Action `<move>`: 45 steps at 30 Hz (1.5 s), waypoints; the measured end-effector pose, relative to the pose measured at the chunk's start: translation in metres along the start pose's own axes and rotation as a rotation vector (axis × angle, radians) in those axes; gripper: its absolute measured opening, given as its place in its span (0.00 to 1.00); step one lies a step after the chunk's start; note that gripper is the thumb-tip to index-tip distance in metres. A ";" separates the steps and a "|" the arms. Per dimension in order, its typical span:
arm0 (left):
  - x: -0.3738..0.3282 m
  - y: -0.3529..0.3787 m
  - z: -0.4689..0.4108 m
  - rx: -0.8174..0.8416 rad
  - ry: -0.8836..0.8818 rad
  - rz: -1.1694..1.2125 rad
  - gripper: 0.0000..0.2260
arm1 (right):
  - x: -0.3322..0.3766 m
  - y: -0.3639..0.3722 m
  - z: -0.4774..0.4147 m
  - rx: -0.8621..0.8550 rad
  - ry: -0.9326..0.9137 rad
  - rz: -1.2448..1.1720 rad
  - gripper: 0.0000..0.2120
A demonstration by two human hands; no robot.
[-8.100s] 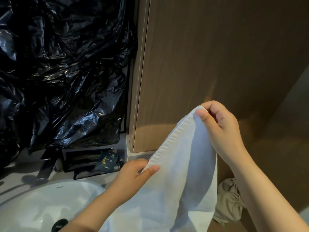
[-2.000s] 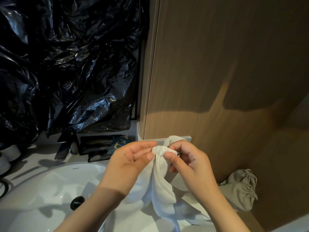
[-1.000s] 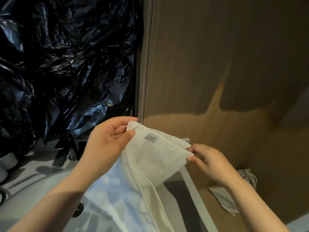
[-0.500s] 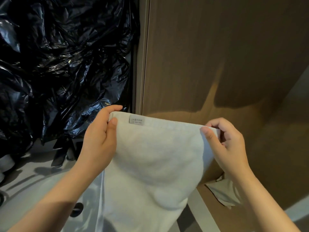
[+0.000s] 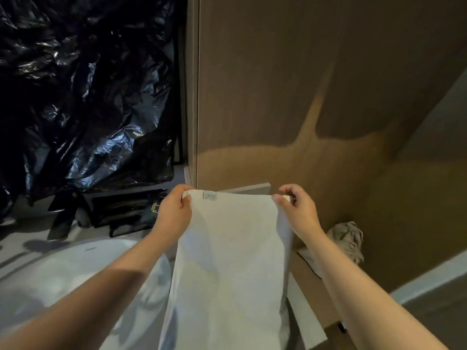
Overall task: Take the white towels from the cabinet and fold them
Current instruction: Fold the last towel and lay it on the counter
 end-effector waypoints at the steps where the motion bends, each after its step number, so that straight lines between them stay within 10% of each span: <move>1: 0.013 0.016 -0.003 0.010 -0.032 -0.011 0.11 | -0.014 0.008 -0.010 0.041 0.058 -0.029 0.14; 5: 0.044 0.059 -0.010 -0.003 -0.126 0.019 0.11 | -0.070 0.036 -0.024 0.190 0.273 -0.068 0.32; 19: 0.038 0.062 0.054 0.186 0.288 -0.361 0.20 | -0.157 0.031 0.073 0.336 0.547 -0.039 0.24; 24: 0.021 0.085 0.117 0.528 0.475 -0.134 0.28 | -0.164 0.026 0.114 0.308 0.564 -0.101 0.17; 28: 0.028 0.101 0.160 0.922 0.303 -0.197 0.48 | -0.190 0.018 0.162 0.280 0.602 -0.167 0.17; 31: 0.035 0.110 0.171 1.016 0.264 -0.304 0.35 | -0.207 0.021 0.204 0.330 0.644 -0.270 0.31; 45: 0.016 0.111 0.163 1.010 0.149 -0.280 0.30 | -0.177 0.032 0.228 -0.049 0.196 -0.005 0.12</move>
Point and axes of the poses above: each hand's wrist, its own z-axis away from the middle knuckle, its own y-axis out of the palm, x = y × z, the point moved 2 cm from there along -z, towards the middle knuckle, and after that the axes turned 14 degrees about y, right-handed, at the moved point
